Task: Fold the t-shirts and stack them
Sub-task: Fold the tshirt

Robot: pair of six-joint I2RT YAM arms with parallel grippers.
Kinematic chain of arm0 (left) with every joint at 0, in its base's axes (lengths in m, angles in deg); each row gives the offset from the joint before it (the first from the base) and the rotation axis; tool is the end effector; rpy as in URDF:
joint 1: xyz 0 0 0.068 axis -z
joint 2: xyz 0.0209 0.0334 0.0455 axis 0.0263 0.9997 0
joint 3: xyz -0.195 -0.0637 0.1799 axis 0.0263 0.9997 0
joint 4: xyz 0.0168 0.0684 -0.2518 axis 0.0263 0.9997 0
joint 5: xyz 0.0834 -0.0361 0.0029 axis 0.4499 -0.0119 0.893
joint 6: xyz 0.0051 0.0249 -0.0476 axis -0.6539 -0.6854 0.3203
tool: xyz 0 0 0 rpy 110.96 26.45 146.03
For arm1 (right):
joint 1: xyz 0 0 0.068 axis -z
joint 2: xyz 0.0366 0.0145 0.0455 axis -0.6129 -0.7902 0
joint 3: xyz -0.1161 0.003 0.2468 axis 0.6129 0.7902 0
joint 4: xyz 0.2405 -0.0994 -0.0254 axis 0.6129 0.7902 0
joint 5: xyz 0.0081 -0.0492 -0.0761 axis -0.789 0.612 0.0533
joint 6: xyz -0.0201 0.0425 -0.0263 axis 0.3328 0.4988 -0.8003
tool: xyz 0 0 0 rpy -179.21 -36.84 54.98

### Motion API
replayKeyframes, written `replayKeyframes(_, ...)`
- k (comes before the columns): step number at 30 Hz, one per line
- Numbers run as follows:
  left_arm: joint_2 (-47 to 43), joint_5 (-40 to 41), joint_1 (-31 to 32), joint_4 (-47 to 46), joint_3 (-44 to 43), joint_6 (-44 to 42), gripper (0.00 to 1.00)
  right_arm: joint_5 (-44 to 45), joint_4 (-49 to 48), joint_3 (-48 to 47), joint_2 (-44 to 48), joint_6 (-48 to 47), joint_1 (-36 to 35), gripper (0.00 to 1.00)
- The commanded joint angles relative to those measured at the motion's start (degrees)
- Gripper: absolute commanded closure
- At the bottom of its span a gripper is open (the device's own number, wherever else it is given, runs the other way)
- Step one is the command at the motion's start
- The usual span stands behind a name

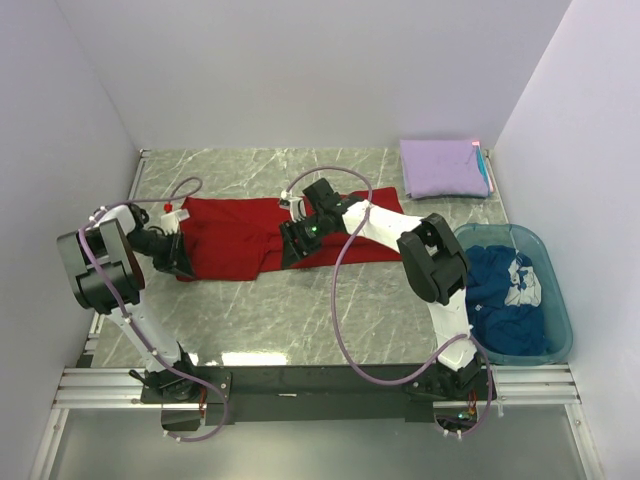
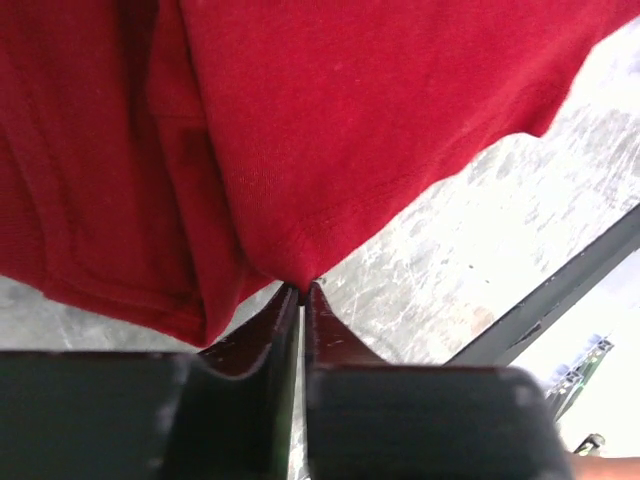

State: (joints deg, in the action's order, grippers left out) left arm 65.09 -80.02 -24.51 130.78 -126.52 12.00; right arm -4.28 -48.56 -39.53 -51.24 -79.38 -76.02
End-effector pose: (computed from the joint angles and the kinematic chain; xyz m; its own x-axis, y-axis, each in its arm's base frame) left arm 0.3018 0.1058 0.1548 -0.9791 0.0332 -0.2005 0.1406 0.8230 -0.5504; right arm 0.3396 0.2972 0.1814 -0.7348 -0.4689 -0.4901 -0.6740 0.4234 0.6053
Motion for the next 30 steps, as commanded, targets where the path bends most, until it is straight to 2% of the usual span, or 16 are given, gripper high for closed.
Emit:
replayKeyframes(1, -2.9, -2.5, 0.2, 3.2, -3.4, -1.0, 0.93, -0.2, 0.4, -0.2, 2.5, -1.3, 0.7, 0.37)
replayKeyframes(3, -2.8, -4.1, 0.2, 4.4, -5.6, -0.8, 0.99, -0.6, 1.2, -0.1, 2.9, -1.7, 1.5, 0.37)
replayKeyframes(8, -0.3, -8.9, 2.0, 6.8, -14.0, 0.9, 0.99, -0.8, 2.2, 0.4, 3.7, -3.6, 3.7, 0.36)
replayKeyframes(16, 5.9, -12.5, 6.0, 5.0, -24.6, 6.3, 0.99, -0.2, 7.5, -1.0, 3.8, -8.1, 10.3, 0.36)
replayKeyframes(23, 14.5, -15.6, 8.1, -0.6, -34.7, 15.7, 0.99, 0.8, 11.3, 2.1, 6.7, -12.3, 15.4, 0.36)
replayKeyframes(30, 18.1, -16.4, 8.9, -10.9, -36.5, 24.4, 0.99, 2.7, 13.0, 4.4, 9.2, -15.0, 17.6, 0.36)
